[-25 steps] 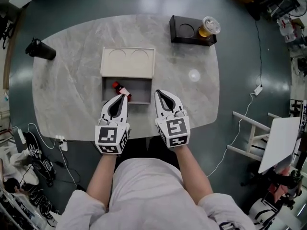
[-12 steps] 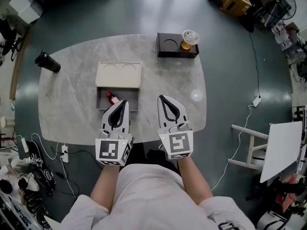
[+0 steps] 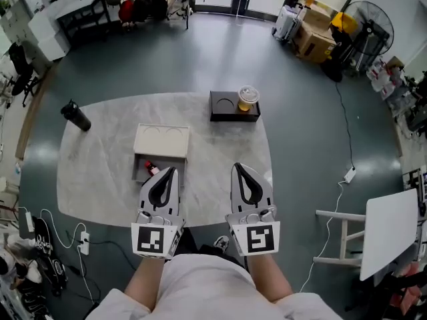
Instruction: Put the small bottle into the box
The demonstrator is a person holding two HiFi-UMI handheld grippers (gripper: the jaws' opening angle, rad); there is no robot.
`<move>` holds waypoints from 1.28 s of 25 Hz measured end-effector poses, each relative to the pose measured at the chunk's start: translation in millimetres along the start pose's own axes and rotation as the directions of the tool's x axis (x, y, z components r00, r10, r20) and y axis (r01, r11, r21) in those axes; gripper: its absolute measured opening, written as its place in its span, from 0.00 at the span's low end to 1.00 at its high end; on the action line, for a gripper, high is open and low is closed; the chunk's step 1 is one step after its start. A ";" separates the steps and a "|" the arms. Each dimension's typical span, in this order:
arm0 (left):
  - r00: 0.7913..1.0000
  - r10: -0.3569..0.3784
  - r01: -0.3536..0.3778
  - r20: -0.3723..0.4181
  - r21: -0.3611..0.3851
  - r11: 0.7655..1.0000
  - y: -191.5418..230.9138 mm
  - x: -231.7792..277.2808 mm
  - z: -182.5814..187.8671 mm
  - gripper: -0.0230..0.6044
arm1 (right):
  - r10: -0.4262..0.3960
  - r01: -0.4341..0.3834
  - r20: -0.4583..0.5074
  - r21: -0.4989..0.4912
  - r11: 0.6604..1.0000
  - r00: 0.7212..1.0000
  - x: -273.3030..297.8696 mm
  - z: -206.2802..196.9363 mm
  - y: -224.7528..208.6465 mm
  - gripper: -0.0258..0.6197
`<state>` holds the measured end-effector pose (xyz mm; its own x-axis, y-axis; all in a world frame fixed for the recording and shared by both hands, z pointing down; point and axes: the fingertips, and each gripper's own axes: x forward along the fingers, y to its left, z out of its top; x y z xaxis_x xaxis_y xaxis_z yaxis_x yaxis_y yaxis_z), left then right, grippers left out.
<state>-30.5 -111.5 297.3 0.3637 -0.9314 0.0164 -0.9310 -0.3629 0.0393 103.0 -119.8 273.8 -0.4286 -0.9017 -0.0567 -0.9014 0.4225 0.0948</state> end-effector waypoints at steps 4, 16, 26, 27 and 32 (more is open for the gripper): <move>1.000 0.024 -0.024 0.006 0.014 1.000 4.1 -19.6 16.1 0.07 | 0.000 0.000 0.024 0.014 1.000 1.000 -11.5 22.5 -2.0 0.08; 0.996 0.083 -0.084 0.031 0.027 0.996 21.2 -38.4 37.9 0.07 | 0.057 -0.056 0.080 -0.008 0.998 0.995 -6.2 41.5 10.2 0.08; 0.994 0.092 -0.094 0.061 0.021 0.995 26.4 -36.1 42.2 0.07 | 0.099 -0.097 0.073 -0.027 0.995 0.992 4.5 42.5 29.2 0.08; 0.994 0.093 -0.094 0.062 0.018 0.995 27.1 -36.3 41.8 0.07 | 0.099 -0.097 0.073 -0.028 0.995 0.992 5.2 42.8 29.5 0.08; 0.994 0.091 -0.093 0.064 0.015 0.996 28.1 -35.3 44.0 0.07 | 0.107 -0.104 0.076 -0.037 0.994 0.991 8.4 46.6 31.1 0.08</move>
<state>-70.9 -90.2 253.9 0.2743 -0.9606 -0.0444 -0.9610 -0.2755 0.0222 68.4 -109.9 229.9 -0.5259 -0.8417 -0.1221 -0.8489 0.5105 0.1370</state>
